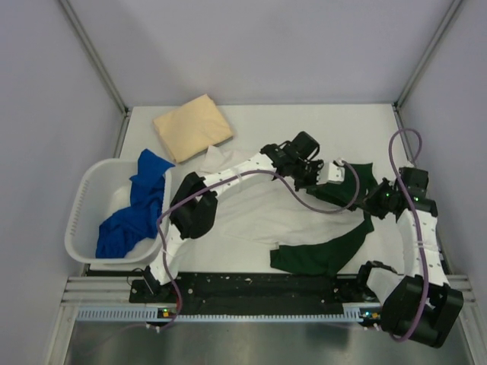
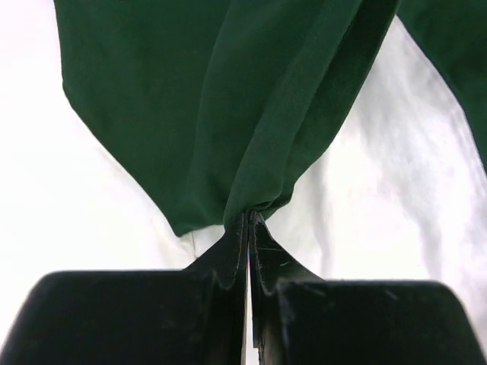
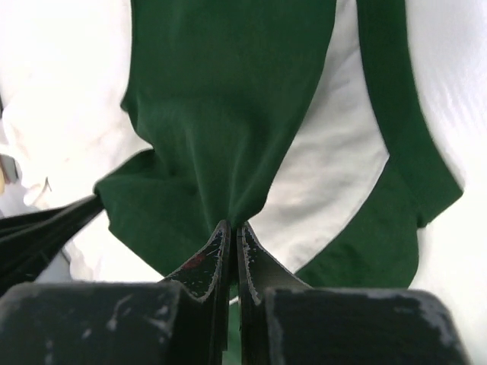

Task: Fold and stack the t-shirts
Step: Fold the flattened tshirt in 1/3 of the way

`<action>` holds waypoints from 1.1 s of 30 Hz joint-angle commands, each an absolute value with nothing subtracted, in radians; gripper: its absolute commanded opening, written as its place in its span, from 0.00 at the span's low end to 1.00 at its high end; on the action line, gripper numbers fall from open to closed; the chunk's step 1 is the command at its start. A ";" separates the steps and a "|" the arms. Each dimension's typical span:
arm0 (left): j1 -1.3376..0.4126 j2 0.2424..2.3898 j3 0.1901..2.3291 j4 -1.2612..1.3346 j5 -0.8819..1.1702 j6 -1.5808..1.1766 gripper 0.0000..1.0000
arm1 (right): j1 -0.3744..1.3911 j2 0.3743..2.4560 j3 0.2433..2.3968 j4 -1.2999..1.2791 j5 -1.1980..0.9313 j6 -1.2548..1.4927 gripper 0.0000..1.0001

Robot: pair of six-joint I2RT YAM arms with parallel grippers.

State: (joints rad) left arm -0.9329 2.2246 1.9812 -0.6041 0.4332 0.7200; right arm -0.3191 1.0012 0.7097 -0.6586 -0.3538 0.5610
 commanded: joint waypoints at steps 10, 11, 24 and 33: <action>-0.899 2.115 1.816 -0.769 0.560 0.838 0.00 | -0.192 0.946 0.569 -0.828 -0.385 0.643 0.00; -0.897 2.118 1.812 -0.767 0.558 0.841 0.00 | -0.192 0.948 0.557 -0.827 -0.374 0.649 0.00; -0.899 2.171 1.861 -0.925 0.598 0.974 0.00 | -0.192 0.934 0.555 -0.822 -0.276 0.684 0.06; -0.913 2.163 1.894 -1.017 0.580 1.106 0.22 | -0.247 0.876 0.685 -0.845 -0.157 0.695 0.60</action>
State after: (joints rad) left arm -0.9058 2.1693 1.8332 -0.9401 0.5552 1.0275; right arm -0.2268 0.9192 0.5591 -0.8467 -0.2584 0.6964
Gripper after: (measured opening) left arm 0.138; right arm 0.564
